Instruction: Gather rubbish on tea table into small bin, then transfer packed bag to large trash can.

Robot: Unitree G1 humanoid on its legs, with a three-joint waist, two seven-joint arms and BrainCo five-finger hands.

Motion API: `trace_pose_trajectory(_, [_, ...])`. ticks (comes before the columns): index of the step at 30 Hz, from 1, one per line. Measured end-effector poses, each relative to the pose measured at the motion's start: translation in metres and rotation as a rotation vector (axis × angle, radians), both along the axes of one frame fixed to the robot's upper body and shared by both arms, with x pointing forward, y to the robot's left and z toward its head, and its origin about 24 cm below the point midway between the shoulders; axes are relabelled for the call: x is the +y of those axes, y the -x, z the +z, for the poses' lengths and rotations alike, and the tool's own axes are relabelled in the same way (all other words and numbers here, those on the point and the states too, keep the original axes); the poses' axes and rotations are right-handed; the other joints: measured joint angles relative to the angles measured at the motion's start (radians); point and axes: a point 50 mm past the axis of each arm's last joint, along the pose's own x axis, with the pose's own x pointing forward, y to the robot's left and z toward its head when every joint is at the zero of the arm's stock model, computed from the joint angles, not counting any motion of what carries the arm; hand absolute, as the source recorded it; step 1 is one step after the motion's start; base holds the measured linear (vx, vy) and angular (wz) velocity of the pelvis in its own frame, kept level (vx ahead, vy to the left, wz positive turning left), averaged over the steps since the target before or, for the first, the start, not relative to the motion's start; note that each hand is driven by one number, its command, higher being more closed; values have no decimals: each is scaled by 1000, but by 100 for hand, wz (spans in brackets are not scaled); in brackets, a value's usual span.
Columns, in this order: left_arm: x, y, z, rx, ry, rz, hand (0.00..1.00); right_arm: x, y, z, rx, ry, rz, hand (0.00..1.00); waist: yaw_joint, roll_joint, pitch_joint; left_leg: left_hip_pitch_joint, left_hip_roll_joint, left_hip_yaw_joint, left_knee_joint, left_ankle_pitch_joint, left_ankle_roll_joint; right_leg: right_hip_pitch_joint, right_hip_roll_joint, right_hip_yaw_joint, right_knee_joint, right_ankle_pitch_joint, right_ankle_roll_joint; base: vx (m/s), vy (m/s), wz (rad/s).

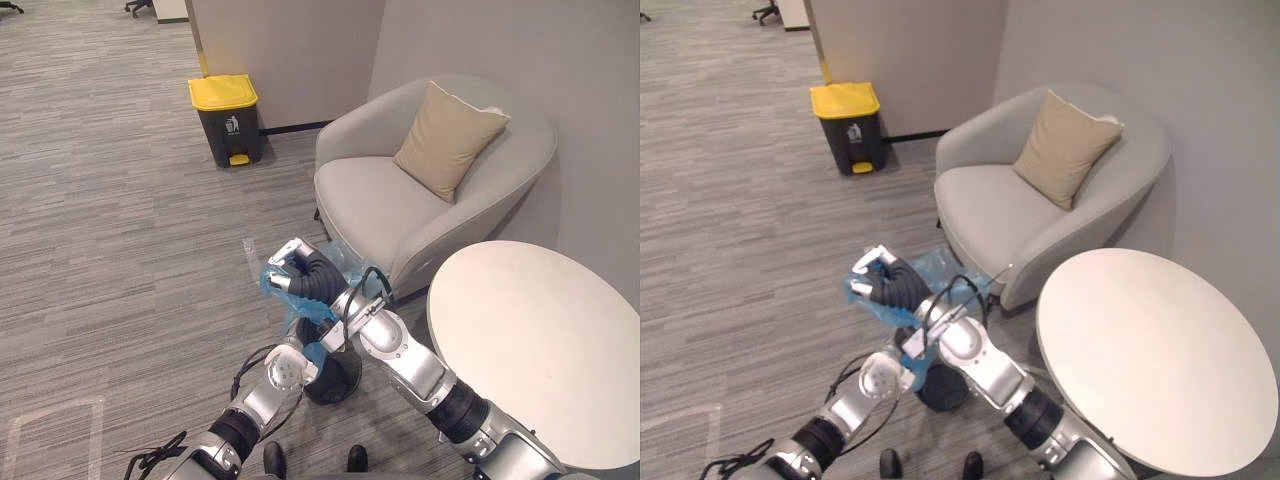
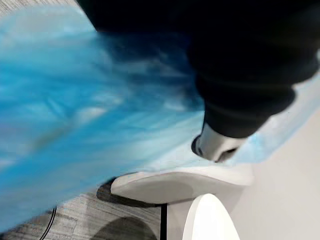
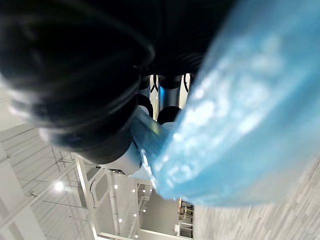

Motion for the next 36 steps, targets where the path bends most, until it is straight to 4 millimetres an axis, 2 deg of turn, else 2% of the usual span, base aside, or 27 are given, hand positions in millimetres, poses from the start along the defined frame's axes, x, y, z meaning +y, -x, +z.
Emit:
trace_pose_trajectory(3, [4, 4, -5, 27, 4, 24, 100, -4, 3, 1, -28, -11, -23, 0, -2, -1, -1, 1, 0, 0, 0, 0, 0, 0, -1, 1, 1, 0, 0, 0, 0, 0])
trace_pose_trajectory(7, [14, 13, -14, 67, 8, 70, 100, -20, 0, -12, -46, 68, -131, 0, -2, -5, -6, 1, 0, 0, 0, 0, 0, 0, -1, 0, 2, -1, 1, 0, 0, 0])
trace_pose_trajectory(13, [20, 10, -5, 31, 36, 106, 100, -31, -5, -36, -110, 276, -247, 0, -2, -14, -13, 1, 0, -1, 0, 0, 0, 1, -2, -1, 5, -1, 2, 0, 0, 0])
trace_pose_trajectory(19, [36, 16, -10, 47, 39, 171, 100, -70, -18, -34, -245, 445, -444, 0, -2, -15, -15, 1, -1, -2, 0, 1, 1, 2, -3, -2, 7, -1, 2, 0, 0, 0])
trace_pose_trajectory(24, [49, 25, -17, 74, 44, 229, 100, -102, -11, -32, -304, 495, -604, 0, -2, -15, -15, 1, 0, -4, -1, 1, 1, 2, -3, -5, 7, -2, 2, 0, 0, 0])
trace_pose_trajectory(30, [63, 38, -27, 126, 69, 305, 100, -133, 1, -48, -181, 466, -775, 0, -4, -11, -19, 1, -1, -7, -1, 1, 1, 1, -4, -8, 7, -3, 4, 0, 0, 0])
trace_pose_trajectory(32, [69, 43, -30, 143, 80, 341, 100, -138, 5, -56, -121, 442, -819, 0, -5, -9, -22, 1, -1, -7, -1, 1, 1, 2, -4, -8, 6, -3, 4, 0, 0, 0])
trace_pose_trajectory(34, [76, 50, -35, 168, 88, 378, 100, -142, 7, -73, -24, 432, -861, 0, -9, -7, -26, 2, -4, -9, 0, 1, 1, 4, -4, -11, 3, -3, 4, 0, 0, 2])
trace_pose_trajectory(36, [84, 59, -42, 206, 106, 417, 100, -149, 10, -102, 154, 403, -901, 0, -12, -6, -26, 2, -5, -12, 0, 1, 1, 8, -4, -14, -1, -3, 5, 0, 0, 5])
